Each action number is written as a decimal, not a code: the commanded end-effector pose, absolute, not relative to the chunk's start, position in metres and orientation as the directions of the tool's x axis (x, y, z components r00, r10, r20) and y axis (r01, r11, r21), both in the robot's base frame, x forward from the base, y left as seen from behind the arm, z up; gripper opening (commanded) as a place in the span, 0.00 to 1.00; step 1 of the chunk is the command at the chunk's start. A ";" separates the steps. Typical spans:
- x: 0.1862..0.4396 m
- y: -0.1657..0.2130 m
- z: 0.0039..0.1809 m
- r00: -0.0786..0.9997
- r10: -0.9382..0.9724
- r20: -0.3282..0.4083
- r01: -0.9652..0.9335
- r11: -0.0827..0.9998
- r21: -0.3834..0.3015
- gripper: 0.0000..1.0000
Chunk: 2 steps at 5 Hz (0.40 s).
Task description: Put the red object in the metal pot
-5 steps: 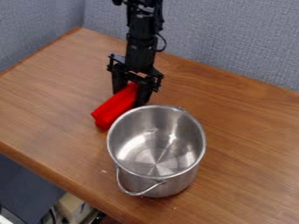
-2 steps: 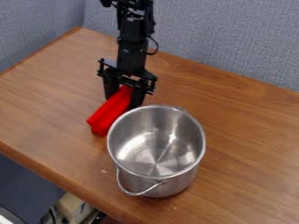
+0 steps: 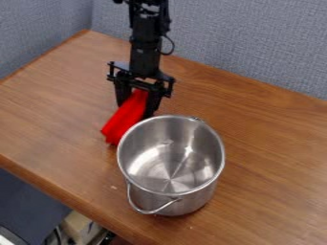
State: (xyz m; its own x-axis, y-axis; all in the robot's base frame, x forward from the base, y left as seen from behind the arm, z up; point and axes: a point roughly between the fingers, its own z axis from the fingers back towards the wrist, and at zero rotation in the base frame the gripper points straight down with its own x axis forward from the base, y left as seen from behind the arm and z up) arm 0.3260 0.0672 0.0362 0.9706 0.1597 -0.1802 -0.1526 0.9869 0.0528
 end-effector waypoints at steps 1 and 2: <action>0.336 0.085 0.065 0.973 0.204 -0.109 -0.198 0.978 0.056 0.00; 0.333 0.094 0.084 0.987 0.131 -0.097 -0.128 0.991 0.042 0.00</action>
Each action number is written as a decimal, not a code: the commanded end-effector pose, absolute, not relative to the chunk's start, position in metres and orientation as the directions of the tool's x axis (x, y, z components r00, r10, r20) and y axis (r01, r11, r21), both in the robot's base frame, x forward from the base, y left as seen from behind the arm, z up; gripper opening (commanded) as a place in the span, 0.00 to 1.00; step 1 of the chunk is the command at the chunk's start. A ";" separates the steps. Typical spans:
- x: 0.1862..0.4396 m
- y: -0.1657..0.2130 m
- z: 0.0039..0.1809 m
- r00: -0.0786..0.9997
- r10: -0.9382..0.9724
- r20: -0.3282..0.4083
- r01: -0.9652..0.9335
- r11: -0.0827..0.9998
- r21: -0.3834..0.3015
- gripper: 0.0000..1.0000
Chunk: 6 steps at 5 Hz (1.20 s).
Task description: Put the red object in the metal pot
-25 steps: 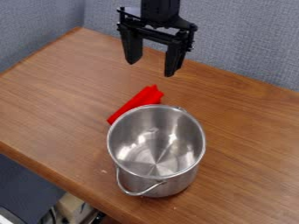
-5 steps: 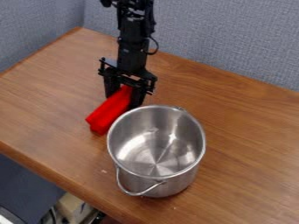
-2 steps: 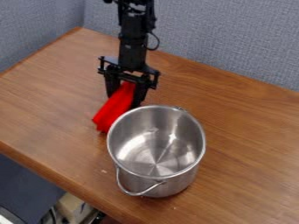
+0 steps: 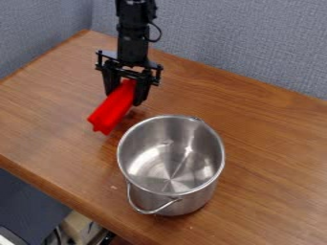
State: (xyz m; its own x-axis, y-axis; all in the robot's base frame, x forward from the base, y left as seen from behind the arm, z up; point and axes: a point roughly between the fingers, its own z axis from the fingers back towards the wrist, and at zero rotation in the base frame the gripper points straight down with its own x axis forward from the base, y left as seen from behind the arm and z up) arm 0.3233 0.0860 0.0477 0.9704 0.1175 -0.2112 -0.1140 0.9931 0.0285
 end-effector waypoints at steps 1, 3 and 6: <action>0.331 0.102 0.095 0.994 0.061 -0.094 -0.058 0.997 0.044 0.00; 0.323 0.090 0.101 0.992 0.094 -0.083 -0.091 0.995 0.043 0.00; 0.313 0.063 0.106 0.998 0.039 -0.057 -0.037 0.998 0.045 0.00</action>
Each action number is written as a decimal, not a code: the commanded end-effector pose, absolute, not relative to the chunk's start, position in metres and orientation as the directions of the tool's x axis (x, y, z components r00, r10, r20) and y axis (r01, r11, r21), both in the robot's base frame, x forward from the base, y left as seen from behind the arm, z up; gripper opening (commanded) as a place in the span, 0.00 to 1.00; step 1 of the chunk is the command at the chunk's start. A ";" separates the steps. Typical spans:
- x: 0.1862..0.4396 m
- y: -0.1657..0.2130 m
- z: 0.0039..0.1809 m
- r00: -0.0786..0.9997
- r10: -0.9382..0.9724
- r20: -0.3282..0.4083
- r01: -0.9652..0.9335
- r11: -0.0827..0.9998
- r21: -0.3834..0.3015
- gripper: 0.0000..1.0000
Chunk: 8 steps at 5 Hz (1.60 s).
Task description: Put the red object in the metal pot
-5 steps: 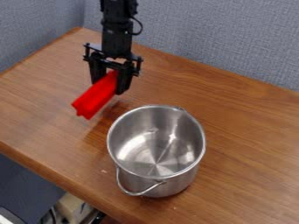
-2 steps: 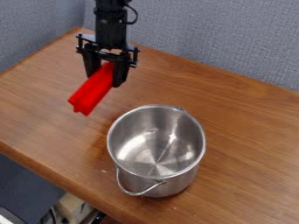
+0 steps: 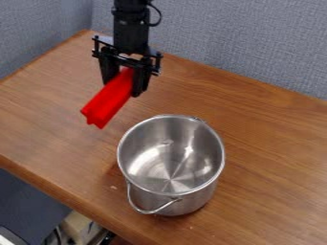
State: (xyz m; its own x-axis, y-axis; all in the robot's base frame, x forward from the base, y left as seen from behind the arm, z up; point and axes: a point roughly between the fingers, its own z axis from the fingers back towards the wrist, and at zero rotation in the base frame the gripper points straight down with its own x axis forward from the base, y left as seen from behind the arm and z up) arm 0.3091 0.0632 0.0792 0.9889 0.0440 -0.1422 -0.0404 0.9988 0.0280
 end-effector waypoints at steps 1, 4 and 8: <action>0.317 0.060 0.103 0.998 0.040 -0.045 -0.037 0.998 0.047 0.00; 0.302 0.025 0.123 1.000 -0.013 -0.010 0.013 0.999 0.038 0.00; 0.250 -0.020 0.108 0.987 -0.147 0.059 0.147 0.989 0.010 0.00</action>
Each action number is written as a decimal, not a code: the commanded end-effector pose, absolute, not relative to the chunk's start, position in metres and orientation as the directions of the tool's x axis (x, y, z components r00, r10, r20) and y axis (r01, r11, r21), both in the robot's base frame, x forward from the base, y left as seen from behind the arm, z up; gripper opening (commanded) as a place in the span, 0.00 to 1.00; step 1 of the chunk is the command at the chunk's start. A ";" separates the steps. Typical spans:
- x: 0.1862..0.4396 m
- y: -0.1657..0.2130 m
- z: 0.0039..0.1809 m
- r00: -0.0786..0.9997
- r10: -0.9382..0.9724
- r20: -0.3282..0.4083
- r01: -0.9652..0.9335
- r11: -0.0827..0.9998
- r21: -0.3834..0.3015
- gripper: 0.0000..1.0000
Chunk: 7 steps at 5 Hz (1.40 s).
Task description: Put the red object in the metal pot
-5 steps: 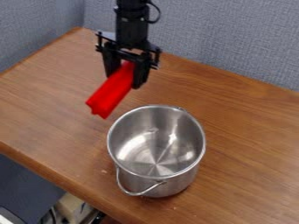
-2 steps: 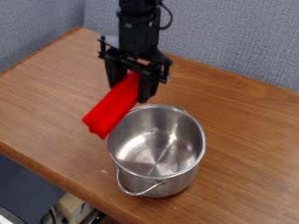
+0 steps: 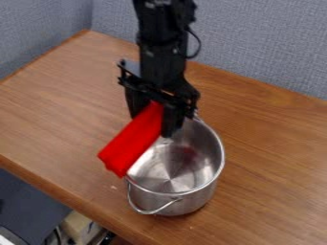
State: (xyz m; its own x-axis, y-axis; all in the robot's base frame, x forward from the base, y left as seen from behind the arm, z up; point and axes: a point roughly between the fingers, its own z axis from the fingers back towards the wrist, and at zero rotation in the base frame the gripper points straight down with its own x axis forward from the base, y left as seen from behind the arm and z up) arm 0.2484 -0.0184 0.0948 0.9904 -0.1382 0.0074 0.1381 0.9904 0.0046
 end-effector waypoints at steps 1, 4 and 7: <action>0.243 -0.039 0.098 0.981 -0.189 0.047 0.188 0.982 0.011 0.00; 0.256 -0.023 0.121 0.987 -0.148 0.069 0.148 0.989 -0.001 1.00; 0.262 -0.023 0.123 0.994 -0.046 0.102 0.048 0.999 -0.022 1.00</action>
State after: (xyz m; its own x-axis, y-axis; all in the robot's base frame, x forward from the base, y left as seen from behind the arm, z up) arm 0.2593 -0.0239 0.1123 0.9970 -0.0524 0.0578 0.0535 0.9984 -0.0170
